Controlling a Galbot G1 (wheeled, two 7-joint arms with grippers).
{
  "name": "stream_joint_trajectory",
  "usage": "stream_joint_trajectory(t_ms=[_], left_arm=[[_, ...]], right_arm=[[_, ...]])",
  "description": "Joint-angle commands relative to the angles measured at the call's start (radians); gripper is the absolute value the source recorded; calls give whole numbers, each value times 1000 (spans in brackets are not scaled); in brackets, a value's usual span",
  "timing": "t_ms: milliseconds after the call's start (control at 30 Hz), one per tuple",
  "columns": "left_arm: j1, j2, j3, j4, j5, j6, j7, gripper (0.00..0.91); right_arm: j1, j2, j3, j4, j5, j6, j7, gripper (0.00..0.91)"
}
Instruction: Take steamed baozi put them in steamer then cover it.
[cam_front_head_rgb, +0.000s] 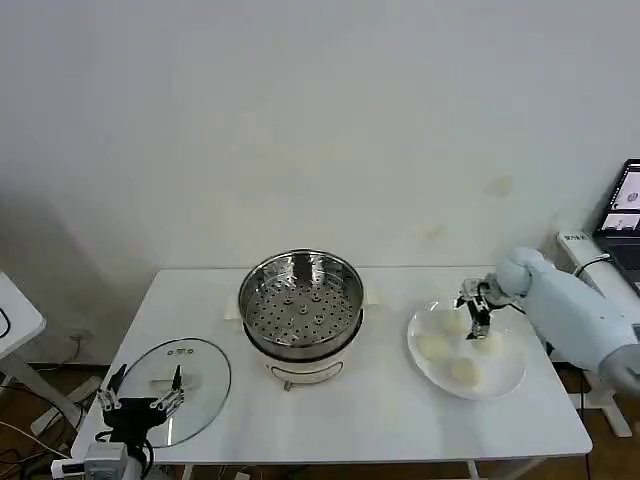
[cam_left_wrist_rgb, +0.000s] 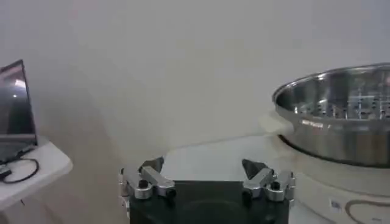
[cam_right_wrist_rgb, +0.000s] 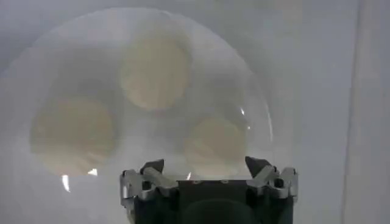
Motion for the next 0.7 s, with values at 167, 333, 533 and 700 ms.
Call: stream_joint_trajectory(t_ms=[167,333,533,700], left_arm=[[-2,0,3,1,4,-3,8,907],[-4,0,4,0,3,-4,7,907],[-4,4,2,-4,-7,-4,7,907],[-1,4,3,-6,-11,-5,7,907]], right_arm=[[17,73,-24,-96,-32,-14,19,806],[9,74,-29,-92,-34,-15,20,766],[8,75,-27,-98,-35,-10,23,756],[9,64,-24,-87,-30,-8,22,746]])
